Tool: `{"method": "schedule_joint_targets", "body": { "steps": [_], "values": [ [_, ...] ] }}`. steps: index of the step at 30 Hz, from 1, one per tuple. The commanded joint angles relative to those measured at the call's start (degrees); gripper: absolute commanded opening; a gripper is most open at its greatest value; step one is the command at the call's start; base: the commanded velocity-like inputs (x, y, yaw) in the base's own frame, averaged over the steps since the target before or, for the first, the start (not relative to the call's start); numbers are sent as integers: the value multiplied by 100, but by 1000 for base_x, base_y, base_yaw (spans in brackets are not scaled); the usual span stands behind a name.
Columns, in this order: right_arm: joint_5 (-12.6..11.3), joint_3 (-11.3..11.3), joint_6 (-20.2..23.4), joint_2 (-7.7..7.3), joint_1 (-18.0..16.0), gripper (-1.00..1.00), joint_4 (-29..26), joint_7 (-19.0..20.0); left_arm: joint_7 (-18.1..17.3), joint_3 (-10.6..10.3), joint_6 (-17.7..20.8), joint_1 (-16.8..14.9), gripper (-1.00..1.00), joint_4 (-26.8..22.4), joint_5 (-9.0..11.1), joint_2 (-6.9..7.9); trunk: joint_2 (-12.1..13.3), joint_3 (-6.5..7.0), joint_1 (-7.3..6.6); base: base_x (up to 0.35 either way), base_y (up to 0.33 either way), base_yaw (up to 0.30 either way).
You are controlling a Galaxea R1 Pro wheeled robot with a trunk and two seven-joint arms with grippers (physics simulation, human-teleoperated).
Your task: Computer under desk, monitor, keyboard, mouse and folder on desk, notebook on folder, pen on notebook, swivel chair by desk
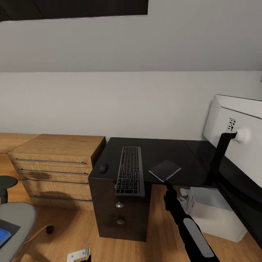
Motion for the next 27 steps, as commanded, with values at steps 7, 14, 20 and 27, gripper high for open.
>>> {"method": "schedule_joint_targets", "body": {
  "steps": [7,14,20,27],
  "values": [
    [-53,0,6,0,-2,100,-4,3,39,-12,25,1,100,-14,40,3,-3,-5,-2,-123,0,0],
    [-52,0,5,0,-2,100,-5,3,39,-12,25,1,100,-14,40,3,-3,-5,-2,-37,0,0],
    [-47,0,5,0,-2,100,-4,5,42,-11,25,1,100,-14,46,3,78,31,-46,-6,0,0],
    [-12,-3,-9,-6,-2,100,-2,-41,57,-6,42,1,100,25,60,3,358,157,-200,0,0,0]
  ]
}}
